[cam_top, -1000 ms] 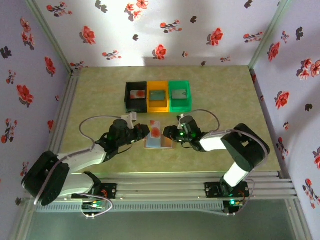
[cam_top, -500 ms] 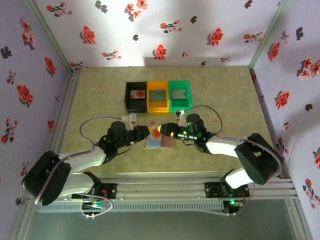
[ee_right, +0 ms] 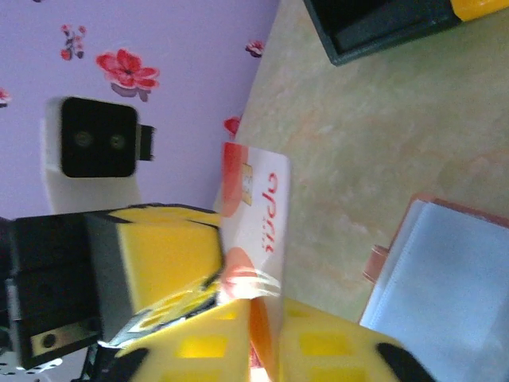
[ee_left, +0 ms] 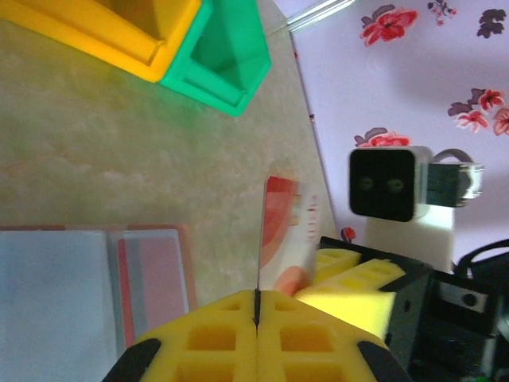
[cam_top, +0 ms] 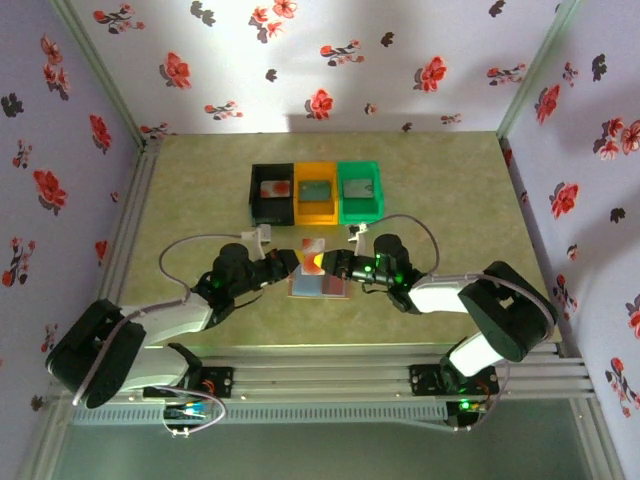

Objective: Take the credit cards out of the card holder

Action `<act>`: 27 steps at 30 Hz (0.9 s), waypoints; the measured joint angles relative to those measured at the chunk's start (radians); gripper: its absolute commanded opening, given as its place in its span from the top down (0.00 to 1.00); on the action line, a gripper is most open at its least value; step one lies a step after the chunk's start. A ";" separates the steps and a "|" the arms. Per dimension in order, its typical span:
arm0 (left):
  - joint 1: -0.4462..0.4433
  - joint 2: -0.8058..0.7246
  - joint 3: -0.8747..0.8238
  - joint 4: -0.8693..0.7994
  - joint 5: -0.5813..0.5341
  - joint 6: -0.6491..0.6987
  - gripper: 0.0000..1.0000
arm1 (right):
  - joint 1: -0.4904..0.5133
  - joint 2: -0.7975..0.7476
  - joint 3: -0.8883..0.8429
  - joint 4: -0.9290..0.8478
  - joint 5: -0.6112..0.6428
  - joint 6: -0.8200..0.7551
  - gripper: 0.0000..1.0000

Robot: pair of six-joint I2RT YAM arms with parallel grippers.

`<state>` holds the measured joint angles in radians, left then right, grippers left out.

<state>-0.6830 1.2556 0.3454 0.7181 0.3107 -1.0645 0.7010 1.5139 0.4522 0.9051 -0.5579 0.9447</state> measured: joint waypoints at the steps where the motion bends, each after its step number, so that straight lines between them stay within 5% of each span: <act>1: 0.000 0.003 -0.001 -0.001 0.000 -0.003 0.70 | 0.002 -0.003 0.000 0.008 -0.004 0.001 1.00; 6: 0.013 -0.037 0.006 -0.092 0.034 0.023 0.46 | 0.002 -0.060 0.002 -0.054 -0.011 -0.034 1.00; 10: 0.063 -0.192 0.116 -0.430 0.061 0.145 0.14 | -0.014 -0.119 0.065 -0.240 -0.077 -0.115 1.00; 13: 0.096 -0.267 0.298 -0.729 0.072 0.273 0.07 | -0.016 -0.130 0.127 -0.355 -0.154 -0.178 1.00; 19: 0.114 -0.198 0.631 -1.211 0.124 0.551 0.04 | -0.009 -0.140 0.174 -0.519 -0.297 -0.283 1.00; 27: 0.114 -0.085 0.678 -1.511 0.271 0.758 0.08 | 0.020 -0.147 0.174 -0.566 -0.408 -0.334 1.00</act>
<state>-0.5694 1.1709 1.0233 -0.7929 0.5819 -0.3065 0.7212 1.3666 0.6266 0.3386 -0.9661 0.6109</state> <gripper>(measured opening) 0.925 0.046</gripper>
